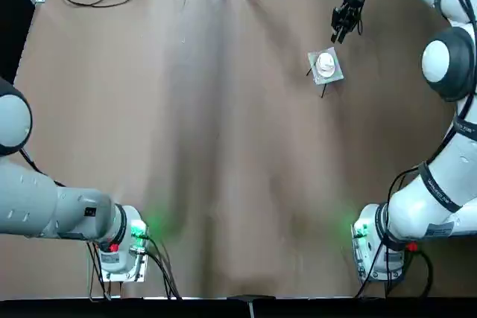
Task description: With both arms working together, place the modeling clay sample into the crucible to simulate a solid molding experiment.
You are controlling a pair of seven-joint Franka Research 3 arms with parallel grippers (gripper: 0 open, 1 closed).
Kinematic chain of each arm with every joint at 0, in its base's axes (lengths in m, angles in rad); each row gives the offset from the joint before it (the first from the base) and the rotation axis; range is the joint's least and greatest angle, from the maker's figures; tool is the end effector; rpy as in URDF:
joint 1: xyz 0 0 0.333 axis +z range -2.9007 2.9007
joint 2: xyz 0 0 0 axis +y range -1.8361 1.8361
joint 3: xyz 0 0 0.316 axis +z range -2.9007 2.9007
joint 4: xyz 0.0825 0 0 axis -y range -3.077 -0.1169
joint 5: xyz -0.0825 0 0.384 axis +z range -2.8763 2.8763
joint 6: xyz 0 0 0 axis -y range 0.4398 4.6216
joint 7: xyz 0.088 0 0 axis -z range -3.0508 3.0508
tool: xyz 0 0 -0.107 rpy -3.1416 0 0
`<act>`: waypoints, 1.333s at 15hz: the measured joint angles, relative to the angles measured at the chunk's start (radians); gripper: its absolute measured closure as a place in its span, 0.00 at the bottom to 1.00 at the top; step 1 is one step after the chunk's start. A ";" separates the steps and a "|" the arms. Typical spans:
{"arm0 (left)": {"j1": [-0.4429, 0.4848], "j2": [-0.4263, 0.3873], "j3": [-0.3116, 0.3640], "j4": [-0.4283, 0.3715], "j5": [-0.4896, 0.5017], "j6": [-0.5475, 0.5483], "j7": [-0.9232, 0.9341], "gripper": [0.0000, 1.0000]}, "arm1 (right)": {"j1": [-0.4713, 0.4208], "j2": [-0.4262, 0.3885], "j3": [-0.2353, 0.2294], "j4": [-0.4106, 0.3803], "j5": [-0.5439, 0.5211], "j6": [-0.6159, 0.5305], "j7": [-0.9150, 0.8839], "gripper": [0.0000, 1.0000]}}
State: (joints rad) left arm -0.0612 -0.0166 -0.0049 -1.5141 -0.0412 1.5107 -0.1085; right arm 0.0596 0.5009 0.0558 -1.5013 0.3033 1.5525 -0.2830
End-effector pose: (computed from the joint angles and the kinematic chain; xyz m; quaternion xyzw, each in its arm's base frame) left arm 0.5421 -0.0405 0.6550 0.9996 0.0198 0.0048 0.0210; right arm 0.6350 0.1012 0.3561 -0.9487 -0.1596 0.2056 0.1794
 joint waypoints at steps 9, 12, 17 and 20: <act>-0.002 -0.009 -0.005 -0.001 0.000 -0.002 0.008 0.00 | -0.002 -0.133 -0.012 0.175 -0.329 -0.207 0.030 0.05; -0.002 -0.014 -0.016 -0.001 0.000 -0.003 0.010 0.00 | 0.012 -0.220 -0.009 0.178 -0.367 -0.213 0.083 0.01; -0.001 -0.019 -0.029 -0.002 0.000 -0.004 -0.002 0.00 | 0.014 -0.321 -0.008 0.135 -0.332 -0.222 0.169 0.01; 0.006 -0.019 -0.029 -0.002 0.000 -0.004 -0.003 0.00 | 0.011 -0.398 -0.010 0.020 -0.324 -0.122 0.183 0.00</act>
State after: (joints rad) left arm -0.0555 -0.0355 -0.0336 -1.5156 -0.0412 1.5065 -0.1113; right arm 0.0709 0.1025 0.0454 -1.4812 -0.0208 1.4308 -0.0995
